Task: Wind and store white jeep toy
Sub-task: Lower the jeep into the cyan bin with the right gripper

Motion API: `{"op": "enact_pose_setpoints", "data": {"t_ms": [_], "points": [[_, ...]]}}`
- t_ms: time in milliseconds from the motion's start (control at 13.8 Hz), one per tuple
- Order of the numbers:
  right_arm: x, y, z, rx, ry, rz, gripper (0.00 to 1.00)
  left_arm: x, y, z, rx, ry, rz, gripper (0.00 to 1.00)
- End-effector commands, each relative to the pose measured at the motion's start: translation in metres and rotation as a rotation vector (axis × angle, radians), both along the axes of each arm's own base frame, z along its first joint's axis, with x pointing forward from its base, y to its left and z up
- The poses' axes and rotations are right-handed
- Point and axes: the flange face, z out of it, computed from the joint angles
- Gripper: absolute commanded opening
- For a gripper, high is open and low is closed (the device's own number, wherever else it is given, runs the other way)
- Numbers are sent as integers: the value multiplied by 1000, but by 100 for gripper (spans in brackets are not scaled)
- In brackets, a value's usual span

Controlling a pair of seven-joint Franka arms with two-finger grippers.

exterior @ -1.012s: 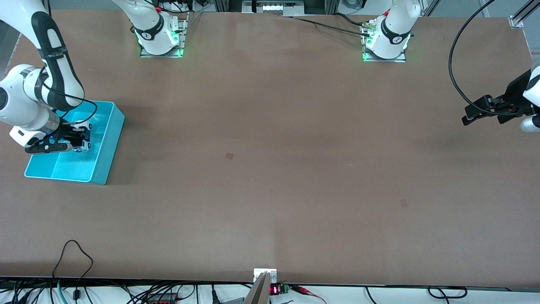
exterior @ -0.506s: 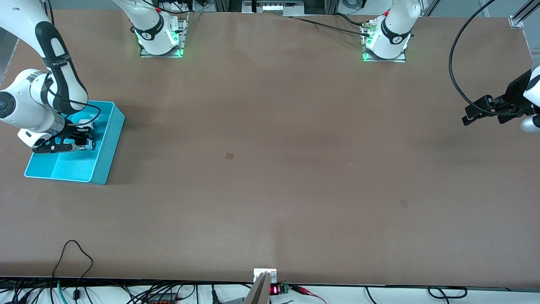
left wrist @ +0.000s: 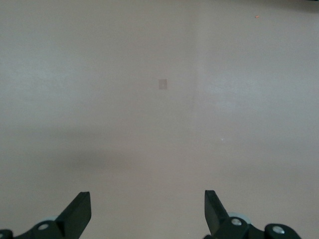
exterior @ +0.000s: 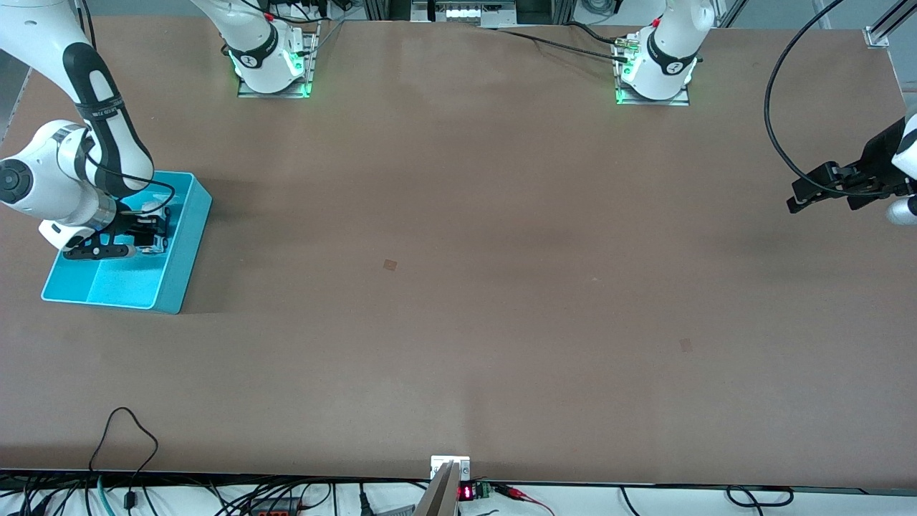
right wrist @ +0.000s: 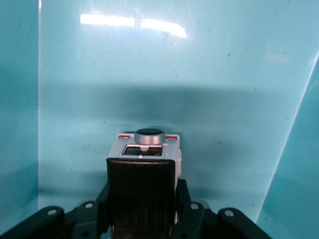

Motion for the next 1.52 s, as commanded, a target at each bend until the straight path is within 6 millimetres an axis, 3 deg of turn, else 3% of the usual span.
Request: {"op": "enact_pose_setpoints", "data": {"t_ms": [0, 362, 579, 723, 1085, 1302, 1446], "points": [[-2, 0, -6, 12, -7, -20, 4, -4, 3, 1, 4, -6, -10, 100], [-3, 0, -17, 17, -4, -32, 8, -3, 0, 0, 7, -7, -14, 100], [-3, 0, -17, 17, -4, -30, 17, -3, -5, 0, 8, -7, -22, 100], [-2, 3, -18, 19, -3, -26, 32, -3, -2, 0, 10, -7, -18, 100], [5, 15, -17, 28, -7, -5, 51, -4, 1, 1, 10, -4, -13, 100], [6, 15, -17, 28, -8, -3, 79, -3, 2, 0, 10, -3, -12, 100], [6, 15, -17, 27, -8, -2, 85, -3, 2, 0, 10, -3, -12, 100]]}}
